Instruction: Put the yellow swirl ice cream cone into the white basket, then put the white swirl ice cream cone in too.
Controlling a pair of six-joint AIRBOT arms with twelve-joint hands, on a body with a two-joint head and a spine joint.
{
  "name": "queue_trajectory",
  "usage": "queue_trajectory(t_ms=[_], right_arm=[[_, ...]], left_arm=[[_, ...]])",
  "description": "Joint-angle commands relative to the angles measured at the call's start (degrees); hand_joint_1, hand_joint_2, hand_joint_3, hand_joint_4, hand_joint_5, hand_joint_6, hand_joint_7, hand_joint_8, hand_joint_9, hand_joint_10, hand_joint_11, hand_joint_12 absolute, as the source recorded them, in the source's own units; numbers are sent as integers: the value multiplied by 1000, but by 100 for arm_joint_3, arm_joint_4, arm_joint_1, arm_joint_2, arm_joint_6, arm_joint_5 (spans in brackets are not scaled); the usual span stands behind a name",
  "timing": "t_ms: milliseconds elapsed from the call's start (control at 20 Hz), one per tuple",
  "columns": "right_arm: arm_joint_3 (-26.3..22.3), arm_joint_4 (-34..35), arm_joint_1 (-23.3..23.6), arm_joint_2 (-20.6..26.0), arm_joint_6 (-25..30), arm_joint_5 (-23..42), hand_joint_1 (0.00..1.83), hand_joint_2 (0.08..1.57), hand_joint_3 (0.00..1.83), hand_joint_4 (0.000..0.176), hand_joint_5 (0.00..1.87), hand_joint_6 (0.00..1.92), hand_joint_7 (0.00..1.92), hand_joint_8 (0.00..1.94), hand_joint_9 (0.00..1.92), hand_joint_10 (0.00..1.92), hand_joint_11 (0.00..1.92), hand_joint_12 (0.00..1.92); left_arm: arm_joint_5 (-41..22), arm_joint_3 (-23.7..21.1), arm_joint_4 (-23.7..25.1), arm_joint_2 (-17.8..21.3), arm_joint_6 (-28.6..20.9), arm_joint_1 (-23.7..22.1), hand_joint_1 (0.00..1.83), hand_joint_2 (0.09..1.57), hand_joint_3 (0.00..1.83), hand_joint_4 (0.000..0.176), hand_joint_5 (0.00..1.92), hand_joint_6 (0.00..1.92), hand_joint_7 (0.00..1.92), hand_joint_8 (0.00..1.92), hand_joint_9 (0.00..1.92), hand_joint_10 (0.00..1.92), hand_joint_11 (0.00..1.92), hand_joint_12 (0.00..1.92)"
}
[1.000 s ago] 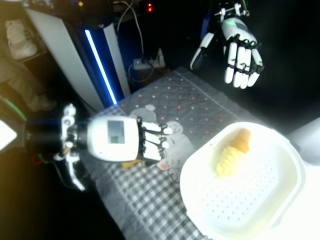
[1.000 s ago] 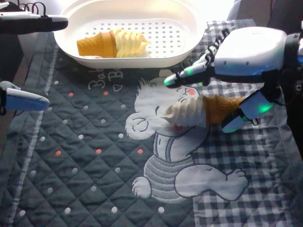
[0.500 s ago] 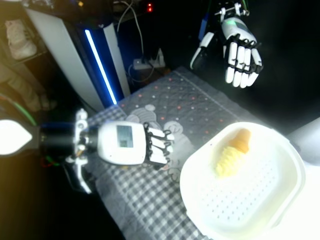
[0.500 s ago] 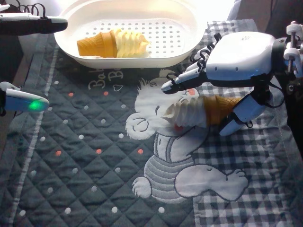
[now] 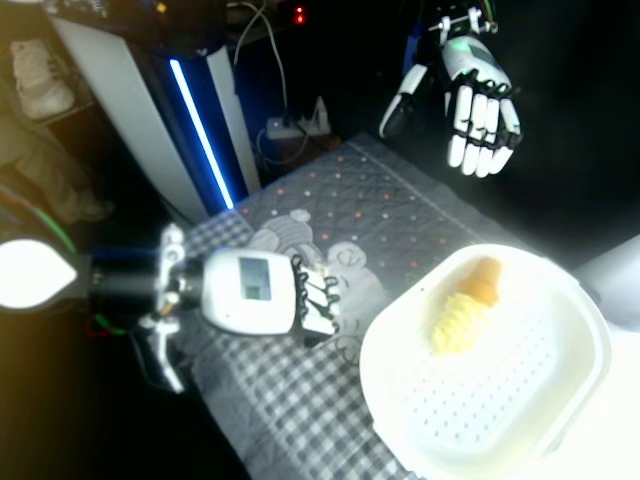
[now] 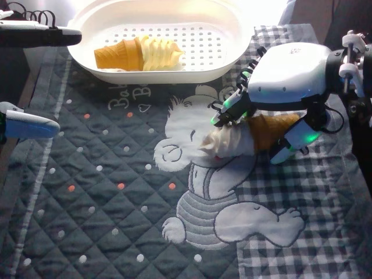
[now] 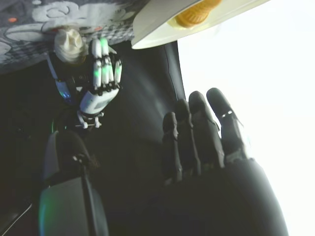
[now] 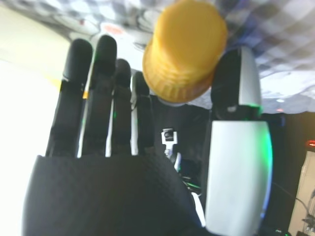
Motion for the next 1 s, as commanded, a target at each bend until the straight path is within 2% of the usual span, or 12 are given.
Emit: queue_trajectory(t_ms=[0,100,200,300,350,500,600,700,750,800,850,950], right_arm=[[7,234,52,-16,17,217,1369,1020,3,0,920,583,1183,479,1123,831,734,1187],[9,209,52,-15,17,217,1404,1044,0,0,992,673,1246,476,1113,1108,807,1333],[14,285,53,-9,17,221,1283,1101,2,0,1113,465,993,1233,1031,1527,900,1842],[13,653,54,-3,14,378,1262,1140,1,0,1018,628,919,1367,822,1503,317,1833],[14,880,54,73,10,548,1263,1137,0,0,1077,529,885,1419,891,1763,608,1903],[-28,1864,55,438,-460,1144,1288,1049,0,0,1211,384,1112,1024,1131,1547,1027,1876],[-82,2500,58,561,-925,1485,1293,1042,0,0,1245,314,1129,997,1113,1288,915,1663],[-14,3121,72,585,-1268,1811,1367,1063,0,0,1012,831,1129,668,1074,1060,853,1245],[60,3585,119,563,-1586,1941,1276,1078,3,0,975,924,1151,760,1153,818,934,1225],[124,3794,385,486,-1913,1924,1259,1080,0,0,969,948,1182,719,1211,643,959,1157],[302,3788,784,237,-2065,1703,1362,1051,2,0,1002,866,1229,506,1123,946,934,1123],[797,3742,1134,-213,-2065,1343,1258,1070,2,0,970,950,1225,615,1229,519,946,1149]], left_arm=[[-735,-17,-143,19,-62,-38,735,877,5,0,465,6,480,8,458,12,70,968],[-767,-18,-143,19,-90,-30,732,874,3,0,469,6,495,11,477,18,91,983],[-775,-18,-144,18,-104,-24,732,884,6,0,474,6,483,4,476,15,96,988],[-771,-17,-145,16,-104,-20,742,873,0,0,485,8,493,7,487,17,98,988],[-779,-18,-145,16,-104,-17,750,873,0,0,476,4,492,6,490,17,101,992],[-784,-17,-146,0,-104,-18,777,866,0,0,475,2,481,0,480,10,93,986],[-776,-8,-145,-24,-103,-16,780,864,0,0,482,4,482,1,477,7,93,987],[-763,38,-147,-102,-103,-19,781,858,0,0,489,6,485,3,476,6,85,986],[-721,70,-146,-156,-104,-49,769,852,0,0,496,7,504,9,502,16,105,999],[-684,83,-142,-178,-104,-83,757,851,0,0,497,6,506,9,497,13,93,995],[-725,72,-146,-160,-120,-59,760,855,0,0,498,5,500,5,484,6,77,985],[-800,65,-152,-139,-200,18,750,849,0,0,496,1,476,0,464,0,88,933]])
